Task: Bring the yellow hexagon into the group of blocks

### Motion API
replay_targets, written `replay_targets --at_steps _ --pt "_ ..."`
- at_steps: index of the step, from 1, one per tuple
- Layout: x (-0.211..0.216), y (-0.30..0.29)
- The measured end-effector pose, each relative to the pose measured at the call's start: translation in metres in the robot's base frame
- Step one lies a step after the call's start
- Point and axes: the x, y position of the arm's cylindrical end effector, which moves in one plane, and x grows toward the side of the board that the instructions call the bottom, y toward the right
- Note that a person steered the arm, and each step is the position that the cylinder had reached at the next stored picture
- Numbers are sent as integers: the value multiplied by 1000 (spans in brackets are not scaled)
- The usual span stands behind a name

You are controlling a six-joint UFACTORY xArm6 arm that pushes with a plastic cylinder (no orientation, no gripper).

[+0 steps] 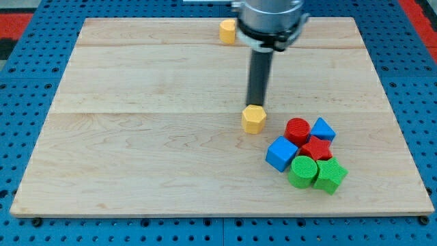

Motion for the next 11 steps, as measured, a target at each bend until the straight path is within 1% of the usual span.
replay_targets --at_steps 1,2,3,4,5,7,8,9,10,11 --pt "4 -34" --pt "14 -32" --pt "14 0" --pt "20 14" --pt "22 14" --pt "49 14" --pt "53 22" --pt "68 37" --pt "72 38" --pt "70 -5"
